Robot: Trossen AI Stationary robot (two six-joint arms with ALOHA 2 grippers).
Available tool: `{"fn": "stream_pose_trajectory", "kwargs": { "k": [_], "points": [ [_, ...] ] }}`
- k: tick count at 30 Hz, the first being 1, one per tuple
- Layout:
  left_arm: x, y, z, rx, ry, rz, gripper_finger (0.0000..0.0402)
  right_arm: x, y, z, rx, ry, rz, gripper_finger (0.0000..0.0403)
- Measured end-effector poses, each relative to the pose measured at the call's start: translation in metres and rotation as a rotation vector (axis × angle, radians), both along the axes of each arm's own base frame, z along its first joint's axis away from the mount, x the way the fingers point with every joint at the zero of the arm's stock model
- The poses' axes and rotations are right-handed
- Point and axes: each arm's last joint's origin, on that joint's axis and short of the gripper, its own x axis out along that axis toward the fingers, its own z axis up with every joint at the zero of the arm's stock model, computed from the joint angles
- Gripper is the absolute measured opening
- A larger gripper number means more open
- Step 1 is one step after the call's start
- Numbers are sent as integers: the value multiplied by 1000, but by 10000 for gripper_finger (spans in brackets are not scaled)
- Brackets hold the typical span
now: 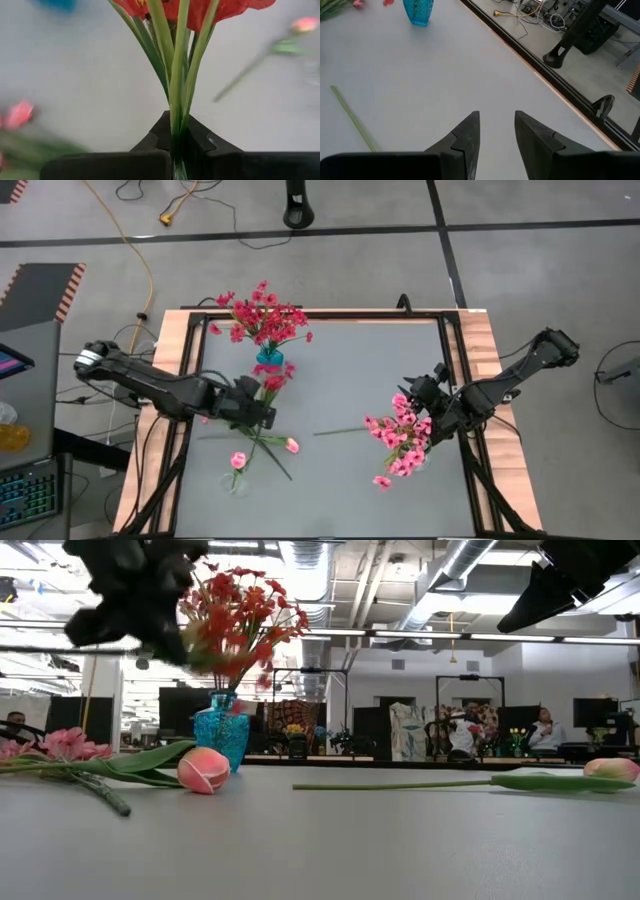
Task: Sort flowers into vase by color
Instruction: Put the red flowers into the blue vase
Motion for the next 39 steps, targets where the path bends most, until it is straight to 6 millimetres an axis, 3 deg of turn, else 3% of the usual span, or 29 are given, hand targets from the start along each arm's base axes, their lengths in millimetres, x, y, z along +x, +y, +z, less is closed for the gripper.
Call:
{"fn": "stream_pose_trajectory", "kwargs": {
  "k": [9, 22, 29, 39],
  "points": [
    [-12, -1, 45, 418, -249, -192, 0, 0, 0, 0, -1, 1, 0, 148],
    [-3, -1, 77, 1059, -207, -513, 0, 0, 0, 0, -1, 0, -1, 148],
    [4, 15, 93, 1243, -219, -525, 0, 0, 0, 0, -2, 0, -1, 148],
    [13, 63, 96, 1292, -320, -641, 0, 0, 0, 0, -2, -1, -1, 148]
  ]
}}
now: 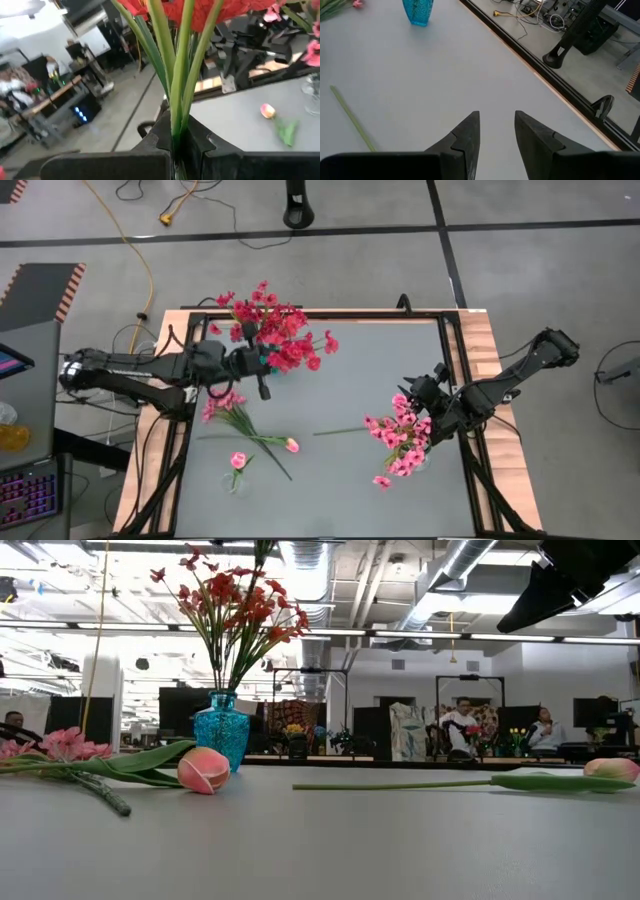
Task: Sort flowers into vase by color
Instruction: Put the red flowers into the blue vase
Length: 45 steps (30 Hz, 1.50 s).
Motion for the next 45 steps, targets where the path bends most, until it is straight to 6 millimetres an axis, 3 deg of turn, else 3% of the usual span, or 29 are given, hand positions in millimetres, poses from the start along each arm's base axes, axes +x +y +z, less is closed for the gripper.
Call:
{"fn": "stream_pose_trajectory", "kwargs": {
  "k": [7, 23, 34, 45],
  "points": [
    [-10, 17, -24, 95, -49, 15, 0, 0, 0, 0, -1, 0, 0, 148],
    [-53, 14, -77, 281, -181, 61, 0, 3, -7, 0, -3, 0, -45, 148],
    [-59, 20, -92, 275, -219, 76, 0, 7, -19, 0, -2, 0, -117, 148],
    [-47, 30, -107, 183, -157, 91, 0, 7, -21, 0, 0, 1, -124, 148]
  ]
}}
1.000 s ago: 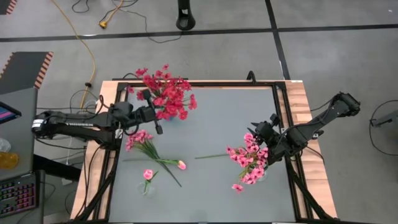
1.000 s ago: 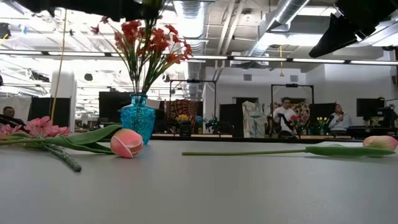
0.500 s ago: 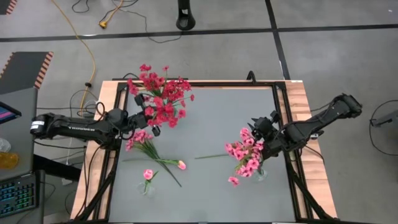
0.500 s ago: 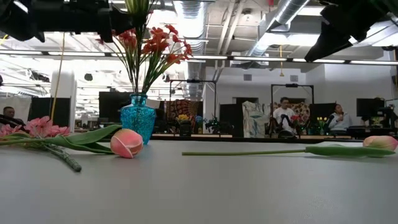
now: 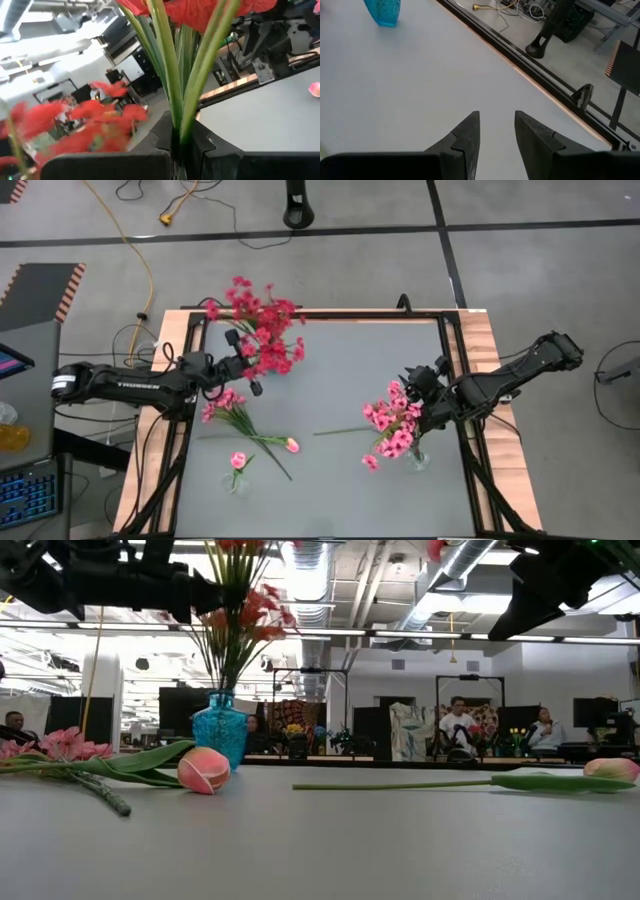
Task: Sort flowers into vase by color
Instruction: Put the red flowers into the blue vase
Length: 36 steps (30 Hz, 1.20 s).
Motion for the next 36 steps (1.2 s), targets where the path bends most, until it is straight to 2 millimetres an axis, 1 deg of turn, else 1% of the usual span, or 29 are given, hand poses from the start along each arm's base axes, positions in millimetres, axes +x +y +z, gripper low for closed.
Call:
{"fn": "stream_pose_trajectory", "kwargs": {
  "k": [10, 16, 23, 28, 36],
  "points": [
    [0, 3, 1, -120, -72, 80, 4, 0, 0, 0, -4, 6, 5, 148],
    [1, 0, 0, -172, -91, 50, 20, 0, 0, 0, -3, 6, 6, 148],
    [3, -4, -2, -248, -103, 12, 13, 0, 0, 0, -4, 7, 7, 148],
    [2, -4, 1, -365, -195, -4, 11, 0, 0, 0, -28, 42, 32, 148],
    [3, -3, 3, -469, -251, 2, 11, -1, 1, 0, -37, 54, 49, 148]
  ]
}}
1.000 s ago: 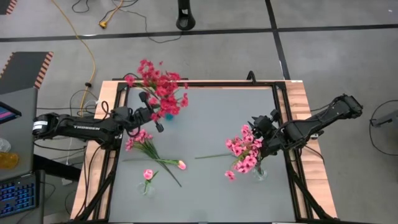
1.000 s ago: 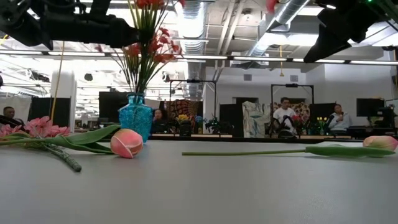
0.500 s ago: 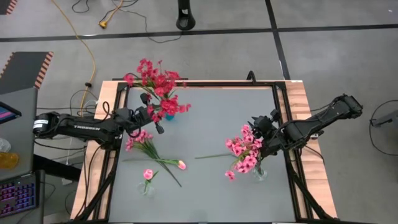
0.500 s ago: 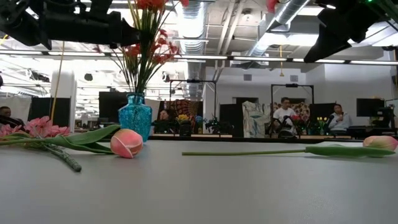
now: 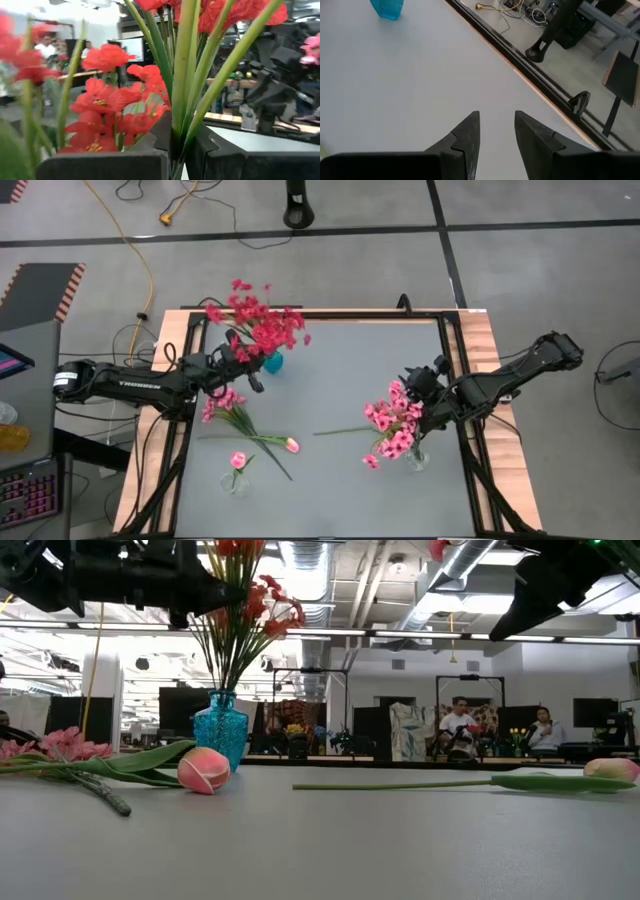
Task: Sort flowers into vase by color
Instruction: Put the red flowers into the blue vase
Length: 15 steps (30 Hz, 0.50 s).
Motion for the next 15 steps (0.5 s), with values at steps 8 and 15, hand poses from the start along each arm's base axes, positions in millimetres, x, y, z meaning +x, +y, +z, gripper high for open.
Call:
{"fn": "stream_pose_trajectory", "kwargs": {
  "k": [8, 15],
  "points": [
    [-1, 2, -2, -89, -18, 80, 13, 0, 8, 14, -11, 2, 68, 148],
    [0, 2, -4, -125, -19, 67, 28, -1, 13, 31, -17, -1, 111, 148]
  ]
}}
